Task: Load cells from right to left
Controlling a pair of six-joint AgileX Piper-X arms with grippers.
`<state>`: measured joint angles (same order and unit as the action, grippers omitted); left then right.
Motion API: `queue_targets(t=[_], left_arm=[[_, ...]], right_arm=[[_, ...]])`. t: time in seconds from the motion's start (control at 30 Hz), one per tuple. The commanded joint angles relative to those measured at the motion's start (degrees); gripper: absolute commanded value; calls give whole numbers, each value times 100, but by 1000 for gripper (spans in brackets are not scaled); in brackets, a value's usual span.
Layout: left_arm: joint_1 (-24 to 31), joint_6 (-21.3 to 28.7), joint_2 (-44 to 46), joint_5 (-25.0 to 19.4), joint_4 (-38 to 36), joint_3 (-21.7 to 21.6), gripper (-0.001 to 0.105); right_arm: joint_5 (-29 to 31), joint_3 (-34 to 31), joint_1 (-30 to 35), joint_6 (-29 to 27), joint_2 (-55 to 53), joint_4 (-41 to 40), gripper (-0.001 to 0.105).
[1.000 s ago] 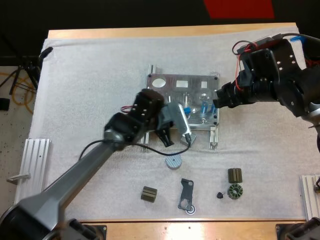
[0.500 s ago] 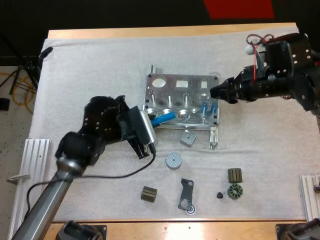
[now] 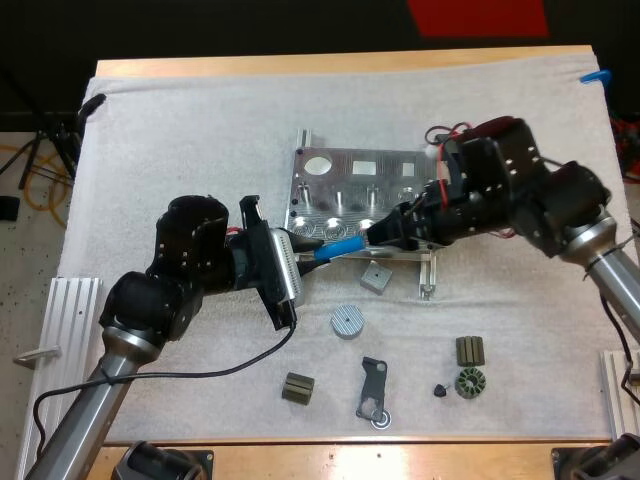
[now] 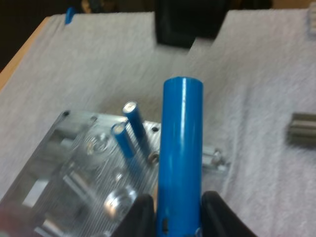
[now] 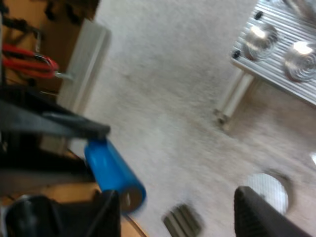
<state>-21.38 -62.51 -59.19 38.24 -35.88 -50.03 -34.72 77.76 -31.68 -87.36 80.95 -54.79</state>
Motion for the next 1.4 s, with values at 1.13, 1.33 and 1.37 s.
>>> queue_targets(t=[1.13,1.33,1.37], left_arm=[[-4,27,40,199,13,-22,0],[-4,-1,40,530,13,-22,3],[-4,-25,40,531,13,-22,5]], right_arm=[[-913,-430,-335,767,143,999,0],[-952,-430,-335,597,143,1005,0],[-952,-430,-335,593,143,1005,0]])
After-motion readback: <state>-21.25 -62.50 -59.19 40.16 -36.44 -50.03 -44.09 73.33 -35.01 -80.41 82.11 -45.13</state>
